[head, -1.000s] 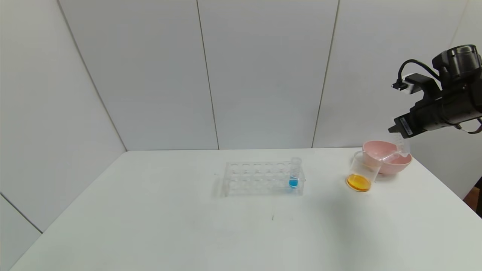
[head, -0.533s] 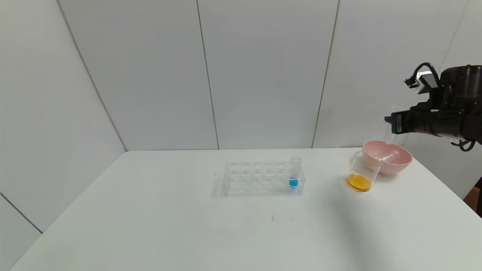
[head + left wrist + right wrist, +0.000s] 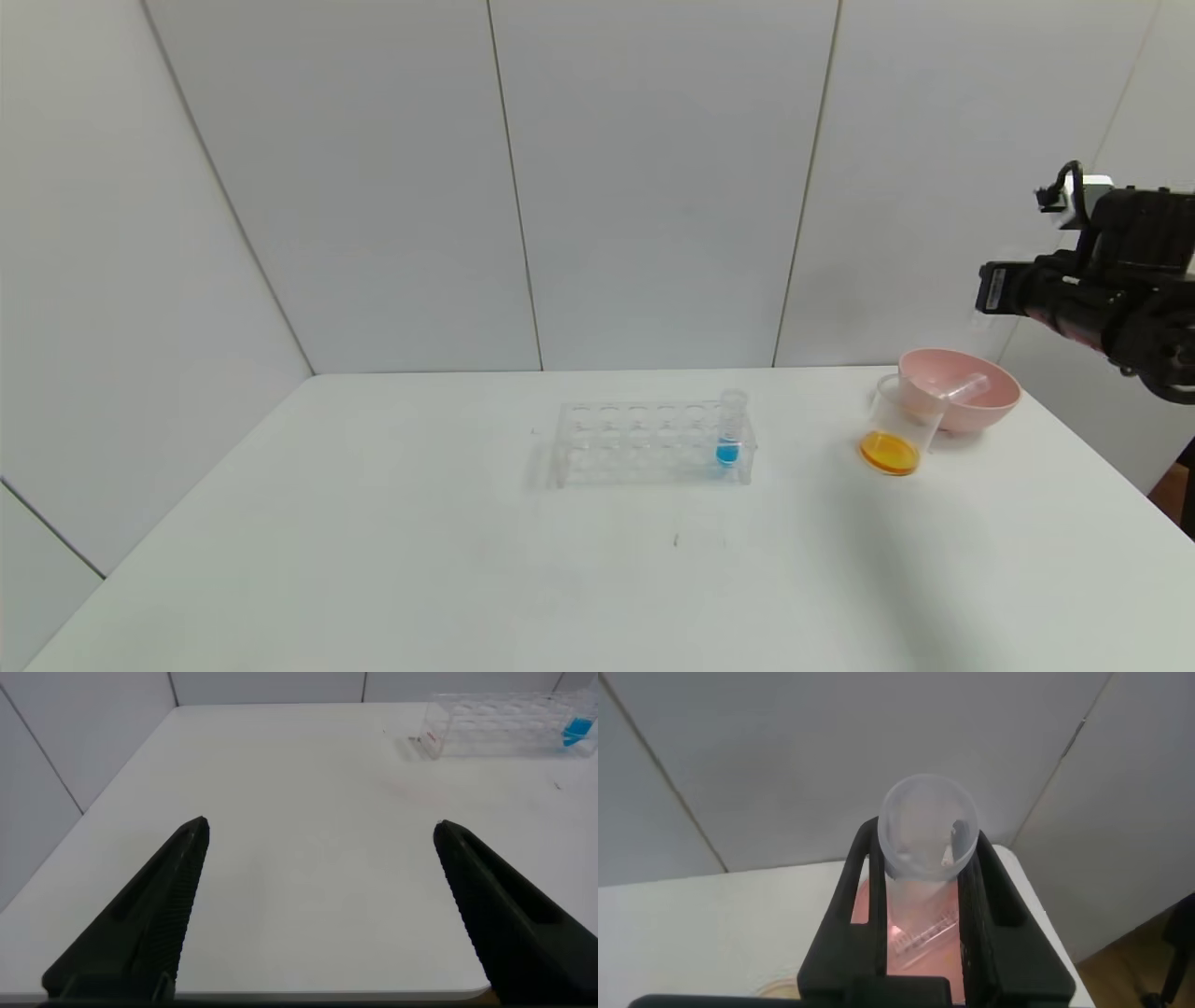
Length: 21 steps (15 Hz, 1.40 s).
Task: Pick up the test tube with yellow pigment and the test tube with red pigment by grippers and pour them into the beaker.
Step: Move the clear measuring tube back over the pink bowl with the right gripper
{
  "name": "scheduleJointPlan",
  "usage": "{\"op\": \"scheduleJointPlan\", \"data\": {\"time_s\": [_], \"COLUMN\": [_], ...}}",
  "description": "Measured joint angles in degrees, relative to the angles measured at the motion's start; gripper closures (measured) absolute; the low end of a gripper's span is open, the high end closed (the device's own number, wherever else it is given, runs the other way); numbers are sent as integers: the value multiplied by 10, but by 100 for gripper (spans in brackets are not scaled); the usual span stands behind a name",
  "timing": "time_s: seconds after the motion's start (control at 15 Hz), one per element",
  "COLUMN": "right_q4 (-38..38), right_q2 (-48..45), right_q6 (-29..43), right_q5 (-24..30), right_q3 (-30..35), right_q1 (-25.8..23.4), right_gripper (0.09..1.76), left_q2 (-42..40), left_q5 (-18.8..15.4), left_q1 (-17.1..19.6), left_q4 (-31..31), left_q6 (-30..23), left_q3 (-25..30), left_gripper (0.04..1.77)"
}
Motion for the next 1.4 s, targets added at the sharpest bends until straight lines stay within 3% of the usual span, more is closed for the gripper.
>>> {"op": "scheduleJointPlan", "data": {"time_s": [0.4, 0.8, 1.27, 1.4], "right_q4": [-38, -90, -93, -92], "right_q2": [61, 119, 135, 135], "right_q6": [24, 25, 25, 25], "right_q5": [-12, -7, -3, 4], "right_q3": [38, 32, 24, 24], "right_q1": [-20, -34, -38, -38], "right_gripper": [135, 135, 135, 111], "left_q2": [0, 0, 0, 0], "left_q5": [0, 0, 0, 0], "left_q1": [0, 0, 0, 0], "left_q4": [0, 0, 0, 0], "left_q6": [0, 0, 0, 0], "left_q3": [0, 0, 0, 0], "left_gripper": [9, 9, 9, 9]}}
